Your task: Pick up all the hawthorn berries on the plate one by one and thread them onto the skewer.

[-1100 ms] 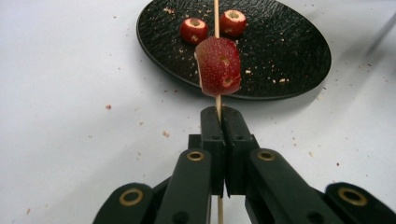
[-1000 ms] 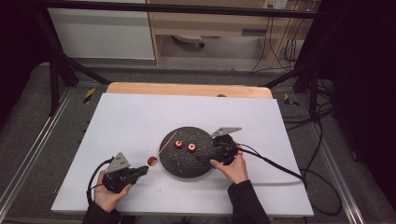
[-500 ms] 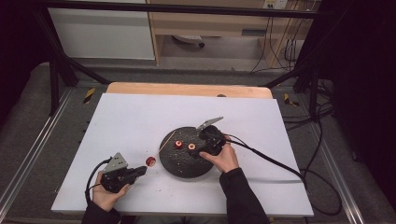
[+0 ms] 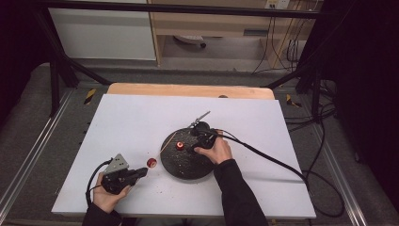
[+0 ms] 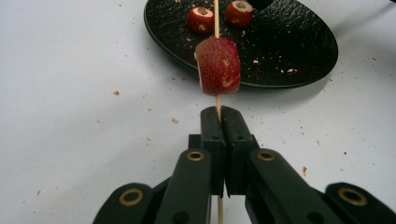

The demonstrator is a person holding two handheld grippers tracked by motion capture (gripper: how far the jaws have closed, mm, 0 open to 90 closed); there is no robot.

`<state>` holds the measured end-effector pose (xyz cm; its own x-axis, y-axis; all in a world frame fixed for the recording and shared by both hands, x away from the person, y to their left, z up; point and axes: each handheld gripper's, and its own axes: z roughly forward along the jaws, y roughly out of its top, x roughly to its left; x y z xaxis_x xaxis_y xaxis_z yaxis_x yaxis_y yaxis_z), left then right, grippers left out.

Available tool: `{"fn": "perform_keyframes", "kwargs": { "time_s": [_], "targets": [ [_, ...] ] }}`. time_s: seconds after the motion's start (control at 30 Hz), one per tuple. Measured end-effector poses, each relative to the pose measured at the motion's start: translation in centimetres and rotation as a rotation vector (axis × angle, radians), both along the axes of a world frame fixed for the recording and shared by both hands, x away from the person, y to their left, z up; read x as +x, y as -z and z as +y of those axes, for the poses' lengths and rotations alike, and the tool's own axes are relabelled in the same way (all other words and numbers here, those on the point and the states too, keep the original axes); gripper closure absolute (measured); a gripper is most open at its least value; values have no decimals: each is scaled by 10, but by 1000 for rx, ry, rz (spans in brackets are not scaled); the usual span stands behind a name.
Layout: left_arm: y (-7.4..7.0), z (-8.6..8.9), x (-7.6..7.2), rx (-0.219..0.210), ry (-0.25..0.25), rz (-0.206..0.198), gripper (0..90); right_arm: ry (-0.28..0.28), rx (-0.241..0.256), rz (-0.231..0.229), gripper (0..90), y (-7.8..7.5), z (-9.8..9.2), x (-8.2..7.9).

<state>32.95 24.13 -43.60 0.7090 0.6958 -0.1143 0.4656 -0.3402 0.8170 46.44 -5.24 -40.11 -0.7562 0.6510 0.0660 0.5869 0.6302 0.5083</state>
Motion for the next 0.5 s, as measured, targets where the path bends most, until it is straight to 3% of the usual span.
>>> {"fn": "perform_keyframes", "kwargs": {
  "time_s": [0.23,0.5],
  "targets": [
    [1,0,1,-1,0,3,882,0,-32,39,472,8,1,7],
    [0,0,1,1,0,2,883,13,-26,82,558,12,2,11]
  ]
}}
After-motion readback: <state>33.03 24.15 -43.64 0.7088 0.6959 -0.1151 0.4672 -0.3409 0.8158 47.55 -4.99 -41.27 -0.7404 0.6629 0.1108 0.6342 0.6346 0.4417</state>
